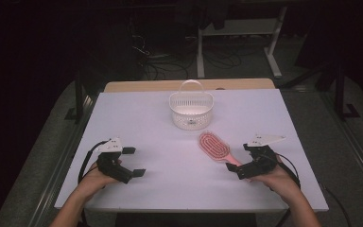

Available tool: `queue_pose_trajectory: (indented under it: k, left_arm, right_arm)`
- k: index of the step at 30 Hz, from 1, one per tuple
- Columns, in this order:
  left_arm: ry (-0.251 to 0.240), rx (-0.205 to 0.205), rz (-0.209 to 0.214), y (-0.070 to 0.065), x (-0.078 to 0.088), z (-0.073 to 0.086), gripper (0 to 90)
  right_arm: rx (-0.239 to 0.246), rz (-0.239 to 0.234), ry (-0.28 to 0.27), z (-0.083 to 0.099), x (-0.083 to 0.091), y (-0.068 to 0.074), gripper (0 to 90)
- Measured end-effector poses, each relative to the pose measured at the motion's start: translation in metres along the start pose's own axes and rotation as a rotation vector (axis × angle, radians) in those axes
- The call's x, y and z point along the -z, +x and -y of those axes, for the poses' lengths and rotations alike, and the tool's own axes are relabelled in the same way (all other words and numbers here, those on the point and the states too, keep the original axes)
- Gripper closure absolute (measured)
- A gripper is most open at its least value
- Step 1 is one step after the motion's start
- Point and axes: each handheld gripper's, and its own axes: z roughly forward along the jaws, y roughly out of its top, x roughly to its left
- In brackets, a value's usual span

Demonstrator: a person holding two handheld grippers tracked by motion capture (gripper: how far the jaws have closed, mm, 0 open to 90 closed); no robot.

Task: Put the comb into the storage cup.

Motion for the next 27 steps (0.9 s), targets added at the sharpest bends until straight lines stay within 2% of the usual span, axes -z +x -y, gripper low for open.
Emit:
queue_pose_trajectory:
  k: [17, 27]
  left_arm:
    - [0.006, -0.007, -0.005, -0.001, 0.000, 0.000, 0.0]
    - [-0.001, -0.001, -0.005, 0.000, 0.000, 0.000, 0.0]
  right_arm:
    - [0.022, 0.020, -0.002, -0.024, -0.001, -0.001, 0.0]
    - [0.026, 0.008, 0.007, -0.036, -0.007, -0.003, 0.0]
